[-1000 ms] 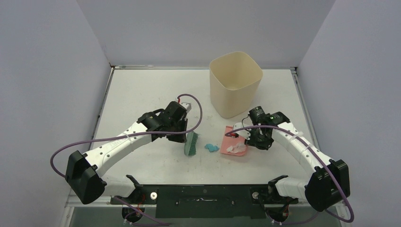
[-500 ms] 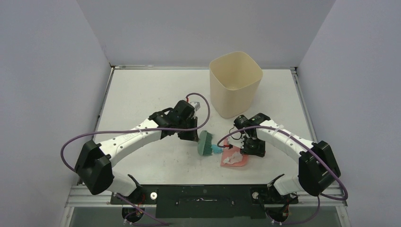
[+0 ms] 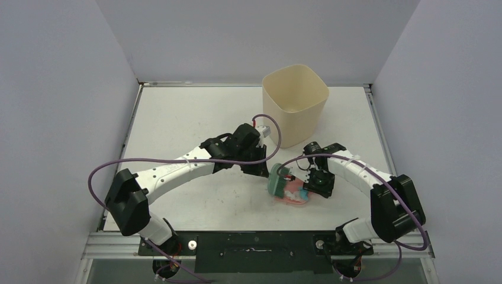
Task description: Sweep away the paper scraps from the table
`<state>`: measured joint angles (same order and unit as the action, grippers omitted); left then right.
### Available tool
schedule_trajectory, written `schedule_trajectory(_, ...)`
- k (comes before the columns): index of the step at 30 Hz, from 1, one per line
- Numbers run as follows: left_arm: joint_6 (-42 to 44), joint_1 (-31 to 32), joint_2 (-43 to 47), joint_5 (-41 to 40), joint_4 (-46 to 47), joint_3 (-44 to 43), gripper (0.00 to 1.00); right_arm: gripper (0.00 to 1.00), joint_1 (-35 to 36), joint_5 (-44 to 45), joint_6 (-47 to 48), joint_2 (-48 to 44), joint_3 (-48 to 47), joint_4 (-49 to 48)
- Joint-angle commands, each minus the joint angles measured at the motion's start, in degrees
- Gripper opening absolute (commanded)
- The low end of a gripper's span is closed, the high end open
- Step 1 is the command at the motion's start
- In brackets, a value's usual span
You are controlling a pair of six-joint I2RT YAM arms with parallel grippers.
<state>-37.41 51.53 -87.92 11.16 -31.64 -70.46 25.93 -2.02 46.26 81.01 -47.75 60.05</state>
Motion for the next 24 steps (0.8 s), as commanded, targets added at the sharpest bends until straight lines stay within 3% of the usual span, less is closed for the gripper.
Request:
schedule_trajectory(1, 1.4, -0.2, 4.6, -3.6, -0.8, -3.7, 0.0, 0.07, -4.0, -10.4, 4.6, -4.9, 2.4, -6.3)
schedule_trajectory(8, 6.9, -1.5, 7.5, -10.7, -11.4, -8.5, 0.0, 0.06, -5.6, -13.8, 5.2, -11.9, 6.0, -9.9)
schedule_trajectory(14, 12.2, -4.3, 15.5, -17.9, -15.0, -7.8, 0.0, 0.06, -5.8, -13.6, 4.4, -13.1, 6.0, -8.3)
schedule_trajectory(19, 17.7, -9.1, 24.8, -21.9, -12.7, 1.2, 0.0, 0.05, -5.8, -13.4, 1.8, -15.2, 3.1, -6.2)
schedule_trajectory(24, 20.1, -13.8, 36.2, -26.8, -2.2, 15.9, 0.0, 0.05, -5.5, -16.1, -1.5, -17.9, -1.2, -3.8)
